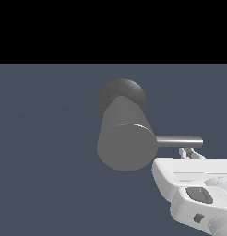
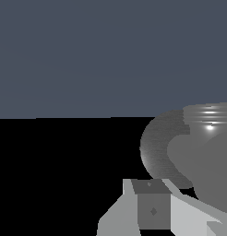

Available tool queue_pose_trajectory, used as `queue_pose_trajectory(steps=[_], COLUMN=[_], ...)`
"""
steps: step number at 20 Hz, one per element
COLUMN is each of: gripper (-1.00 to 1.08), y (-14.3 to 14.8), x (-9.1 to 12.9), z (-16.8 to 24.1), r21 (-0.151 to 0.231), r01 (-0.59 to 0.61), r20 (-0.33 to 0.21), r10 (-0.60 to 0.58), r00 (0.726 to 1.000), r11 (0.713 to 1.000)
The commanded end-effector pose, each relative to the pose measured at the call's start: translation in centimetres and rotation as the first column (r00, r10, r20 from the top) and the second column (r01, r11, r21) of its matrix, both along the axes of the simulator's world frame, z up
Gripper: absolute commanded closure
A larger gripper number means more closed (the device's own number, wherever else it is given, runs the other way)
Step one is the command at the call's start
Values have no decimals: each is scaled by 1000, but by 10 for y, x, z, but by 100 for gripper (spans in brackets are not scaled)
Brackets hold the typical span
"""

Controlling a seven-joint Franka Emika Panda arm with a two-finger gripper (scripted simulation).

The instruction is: Turn on the faucet by rotating a designated handle.

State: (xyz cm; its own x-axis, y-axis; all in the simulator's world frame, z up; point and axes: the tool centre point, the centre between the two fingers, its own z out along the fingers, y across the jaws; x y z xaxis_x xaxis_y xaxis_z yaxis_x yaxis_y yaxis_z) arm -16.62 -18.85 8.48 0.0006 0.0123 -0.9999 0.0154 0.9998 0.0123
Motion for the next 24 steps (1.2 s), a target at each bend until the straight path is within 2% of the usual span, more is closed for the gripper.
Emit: queue_pose_trajectory(steps=[1, 14, 15, 16, 24], gripper=[108, 108, 108, 108, 108], y=[-1, -5, -5, -7, -1], x=[0, 0, 0, -1, 0], z=[8, 50, 50, 27, 53], r21=[0, 1, 1, 10, 7], r01=[0, 0, 0, -2, -1], r20=[0, 0, 0, -36, -25], r10=[0, 0, 0, 2, 2], r00=[1000, 1000, 1000, 999, 1000], r11=[1000, 1000, 1000, 1000, 1000])
